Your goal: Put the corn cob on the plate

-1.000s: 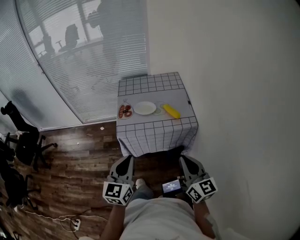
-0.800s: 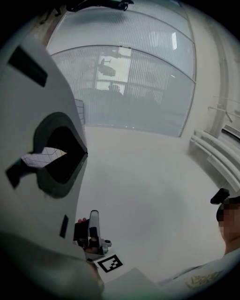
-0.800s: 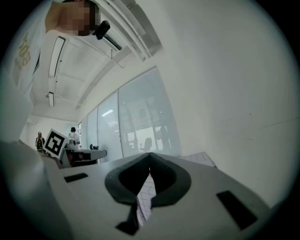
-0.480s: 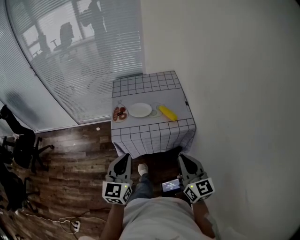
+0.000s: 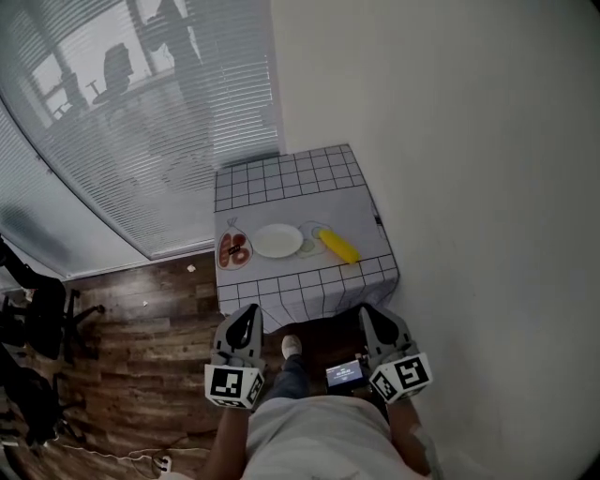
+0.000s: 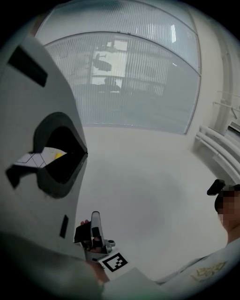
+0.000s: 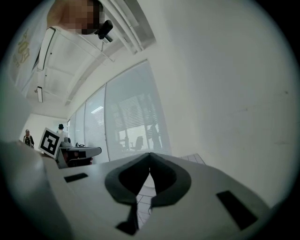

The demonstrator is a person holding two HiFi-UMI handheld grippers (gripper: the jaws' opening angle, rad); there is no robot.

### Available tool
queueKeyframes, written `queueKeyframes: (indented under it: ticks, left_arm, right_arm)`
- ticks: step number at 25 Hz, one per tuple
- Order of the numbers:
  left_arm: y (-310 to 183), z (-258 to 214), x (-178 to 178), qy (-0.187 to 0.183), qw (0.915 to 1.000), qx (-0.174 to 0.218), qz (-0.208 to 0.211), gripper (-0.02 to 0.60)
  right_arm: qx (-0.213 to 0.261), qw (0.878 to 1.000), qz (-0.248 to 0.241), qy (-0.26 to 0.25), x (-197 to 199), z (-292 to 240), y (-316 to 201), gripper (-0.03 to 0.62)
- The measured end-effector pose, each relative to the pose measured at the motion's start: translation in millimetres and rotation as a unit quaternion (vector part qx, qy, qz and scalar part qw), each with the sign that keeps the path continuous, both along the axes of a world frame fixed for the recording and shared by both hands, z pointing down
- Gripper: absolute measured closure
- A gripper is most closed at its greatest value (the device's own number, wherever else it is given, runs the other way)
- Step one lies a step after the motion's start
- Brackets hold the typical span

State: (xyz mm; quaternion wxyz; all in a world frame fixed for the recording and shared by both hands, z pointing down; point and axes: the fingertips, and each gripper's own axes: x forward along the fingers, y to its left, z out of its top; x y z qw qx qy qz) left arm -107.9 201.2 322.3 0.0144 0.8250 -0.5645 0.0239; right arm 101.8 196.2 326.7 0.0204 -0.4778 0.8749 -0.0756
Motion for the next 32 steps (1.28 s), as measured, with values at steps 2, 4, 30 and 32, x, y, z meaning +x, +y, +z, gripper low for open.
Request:
queueKeyframes:
  ticks: [2, 4, 30, 32]
  left_arm:
    - [-24, 0, -4, -0.003, 1.0000, 0.002, 0.006, 0.572]
    - [-49, 2, -9, -0.010, 0.9999, 0.007, 0.012, 0.572]
    - [-232, 31, -55, -0.022, 0.9967, -0.038, 0.068, 0.572]
    - [-240, 32, -54, -0.019, 0.9960, -0.041, 0.077, 0.572]
  right_arm:
    - [-0.003, 1.000, 0.005, 0.005, -5, 1, -22, 0.587]
    - [-0.007, 1.000, 0.010, 0.013, -9, 3, -45, 0.588]
    - [-0.055, 0.988, 0.027, 0.142, -58, 45, -202, 0.587]
    - [-0.054, 0.986, 0.030, 0.154, -59, 45, -206, 0.588]
